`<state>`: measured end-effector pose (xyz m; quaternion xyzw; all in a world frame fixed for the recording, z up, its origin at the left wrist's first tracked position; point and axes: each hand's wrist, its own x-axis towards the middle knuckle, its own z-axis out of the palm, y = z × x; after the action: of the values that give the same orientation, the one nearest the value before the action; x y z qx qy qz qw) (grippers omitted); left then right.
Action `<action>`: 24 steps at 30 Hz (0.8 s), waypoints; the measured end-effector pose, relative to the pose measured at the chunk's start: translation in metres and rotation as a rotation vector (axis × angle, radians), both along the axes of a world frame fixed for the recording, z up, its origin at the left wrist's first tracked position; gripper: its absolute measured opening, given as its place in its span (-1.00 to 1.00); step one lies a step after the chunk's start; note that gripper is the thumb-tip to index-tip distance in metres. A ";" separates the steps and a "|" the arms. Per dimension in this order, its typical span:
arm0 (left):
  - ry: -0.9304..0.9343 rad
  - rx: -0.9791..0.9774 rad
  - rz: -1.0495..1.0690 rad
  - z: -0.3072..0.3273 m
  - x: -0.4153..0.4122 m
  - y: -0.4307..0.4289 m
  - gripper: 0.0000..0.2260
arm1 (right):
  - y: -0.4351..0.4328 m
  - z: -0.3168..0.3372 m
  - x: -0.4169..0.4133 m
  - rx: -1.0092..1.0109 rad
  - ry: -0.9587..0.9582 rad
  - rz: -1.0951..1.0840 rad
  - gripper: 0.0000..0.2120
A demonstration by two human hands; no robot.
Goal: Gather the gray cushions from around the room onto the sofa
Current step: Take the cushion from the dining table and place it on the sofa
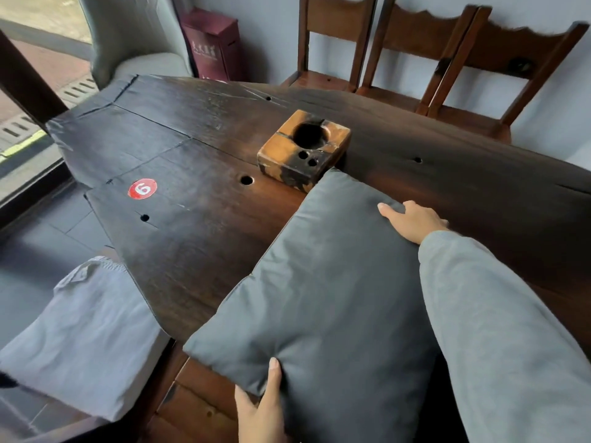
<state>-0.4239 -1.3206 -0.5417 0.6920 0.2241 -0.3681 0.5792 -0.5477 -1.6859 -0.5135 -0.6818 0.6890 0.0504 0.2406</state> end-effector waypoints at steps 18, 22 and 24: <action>-0.244 -0.197 -0.283 0.121 0.119 0.146 -0.49 | 0.216 0.158 -0.023 -0.084 -0.188 -0.081 -0.35; -0.385 -0.233 -0.323 0.180 0.178 0.225 -0.60 | 0.307 0.213 0.004 -0.099 -0.317 -0.069 -0.36; -0.451 -0.239 -0.328 0.211 0.210 0.276 -0.67 | 0.357 0.238 0.027 -0.078 -0.375 -0.038 -0.37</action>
<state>-0.2138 -1.0450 -0.3310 0.7102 -0.0696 -0.3173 0.6245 -0.5202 -1.3289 -0.2752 -0.6748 0.6462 -0.1090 0.3393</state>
